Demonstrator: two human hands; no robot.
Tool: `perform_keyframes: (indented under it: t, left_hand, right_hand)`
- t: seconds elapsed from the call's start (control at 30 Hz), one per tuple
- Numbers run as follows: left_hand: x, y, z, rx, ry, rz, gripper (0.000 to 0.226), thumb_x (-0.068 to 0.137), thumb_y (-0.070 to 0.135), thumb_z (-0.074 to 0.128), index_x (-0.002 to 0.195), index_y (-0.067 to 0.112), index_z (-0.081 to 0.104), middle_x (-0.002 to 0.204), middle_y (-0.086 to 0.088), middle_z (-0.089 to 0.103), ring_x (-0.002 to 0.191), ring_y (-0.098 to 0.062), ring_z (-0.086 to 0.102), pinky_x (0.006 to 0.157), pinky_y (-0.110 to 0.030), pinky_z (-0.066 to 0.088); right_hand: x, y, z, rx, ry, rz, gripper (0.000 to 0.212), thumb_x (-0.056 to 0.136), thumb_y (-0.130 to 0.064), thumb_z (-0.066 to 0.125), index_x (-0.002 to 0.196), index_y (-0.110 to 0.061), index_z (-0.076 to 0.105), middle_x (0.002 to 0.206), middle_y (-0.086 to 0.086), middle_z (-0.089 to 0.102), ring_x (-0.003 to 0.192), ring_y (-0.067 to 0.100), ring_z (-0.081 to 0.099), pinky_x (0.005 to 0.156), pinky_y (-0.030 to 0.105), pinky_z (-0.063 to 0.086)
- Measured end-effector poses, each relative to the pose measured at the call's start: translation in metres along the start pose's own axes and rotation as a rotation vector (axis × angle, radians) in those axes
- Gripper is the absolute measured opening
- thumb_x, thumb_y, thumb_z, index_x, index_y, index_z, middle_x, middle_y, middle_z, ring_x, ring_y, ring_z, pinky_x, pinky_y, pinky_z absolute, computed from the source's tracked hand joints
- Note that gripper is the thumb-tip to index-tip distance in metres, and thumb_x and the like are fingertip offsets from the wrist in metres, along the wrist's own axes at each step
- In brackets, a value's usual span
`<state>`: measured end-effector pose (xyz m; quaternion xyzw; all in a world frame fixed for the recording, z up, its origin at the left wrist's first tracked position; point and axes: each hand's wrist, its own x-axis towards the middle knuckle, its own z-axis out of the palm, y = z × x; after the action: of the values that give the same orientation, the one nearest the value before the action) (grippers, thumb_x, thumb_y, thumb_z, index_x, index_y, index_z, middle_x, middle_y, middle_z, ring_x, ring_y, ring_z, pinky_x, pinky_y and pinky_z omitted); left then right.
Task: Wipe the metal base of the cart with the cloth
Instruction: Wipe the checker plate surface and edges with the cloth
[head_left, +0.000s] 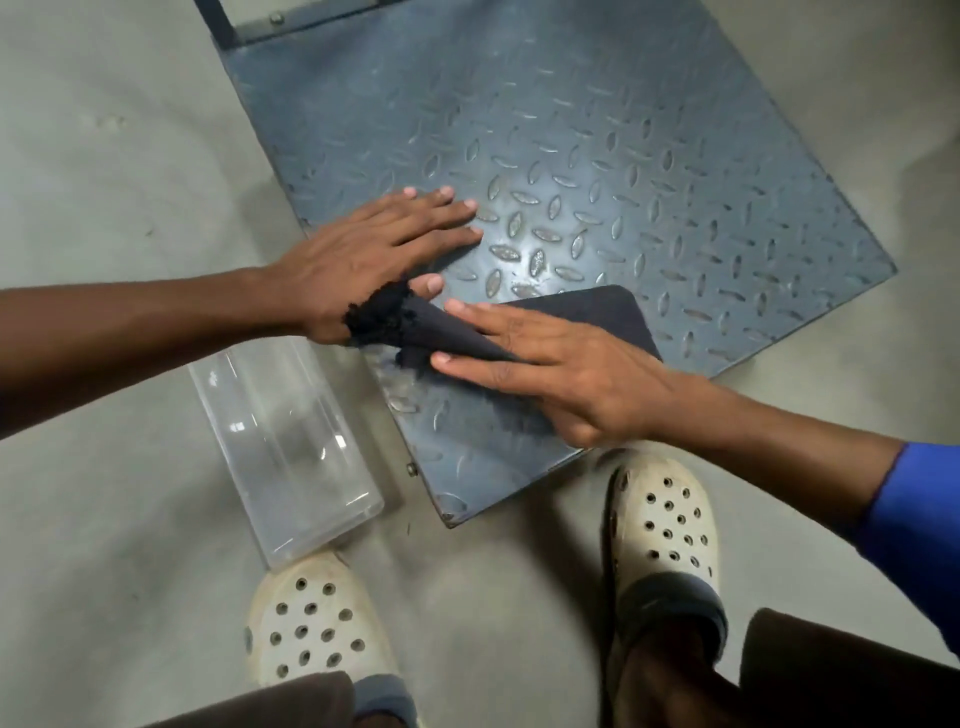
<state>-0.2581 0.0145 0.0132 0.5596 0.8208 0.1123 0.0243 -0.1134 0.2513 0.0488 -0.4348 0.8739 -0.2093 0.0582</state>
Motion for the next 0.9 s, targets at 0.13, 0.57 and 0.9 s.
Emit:
perform_keyframes:
  t: [0.13, 0.57, 0.9]
  left_hand:
    - [0.005, -0.017, -0.010, 0.038, -0.032, 0.007, 0.062, 0.113, 0.047, 0.027, 0.168, 0.017, 0.028, 0.177, -0.005, 0.020, 0.165, -0.023, 0.013, 0.133, -0.052, 0.017]
    - [0.022, -0.006, 0.003, -0.001, 0.094, -0.193, 0.055, 0.111, 0.036, 0.030, 0.161, 0.016, 0.042, 0.173, -0.008, 0.031, 0.163, -0.025, 0.022, 0.132, -0.052, 0.017]
    - [0.020, -0.007, 0.007, -0.184, 0.168, -0.323, 0.056, 0.113, 0.039, 0.028, 0.160, 0.014, 0.046, 0.170, -0.004, 0.039, 0.162, -0.021, 0.025, 0.133, -0.048, 0.017]
  right_hand:
    - [-0.016, 0.028, -0.001, -0.128, -0.098, 0.041, 0.063, 0.097, -0.002, 0.042, 0.160, -0.008, 0.044, 0.167, 0.022, 0.036, 0.160, 0.034, 0.026, 0.130, 0.050, 0.026]
    - [-0.023, 0.047, -0.005, 0.074, 0.261, 0.136, 0.051, 0.108, -0.006, 0.052, 0.156, 0.007, 0.039, 0.157, 0.009, 0.054, 0.150, 0.020, 0.048, 0.124, 0.045, 0.039]
    - [-0.018, 0.083, 0.009, -0.179, 0.195, 0.412, 0.058, 0.113, -0.043, 0.038, 0.163, -0.013, 0.040, 0.171, 0.003, 0.034, 0.163, 0.022, 0.017, 0.133, 0.043, 0.017]
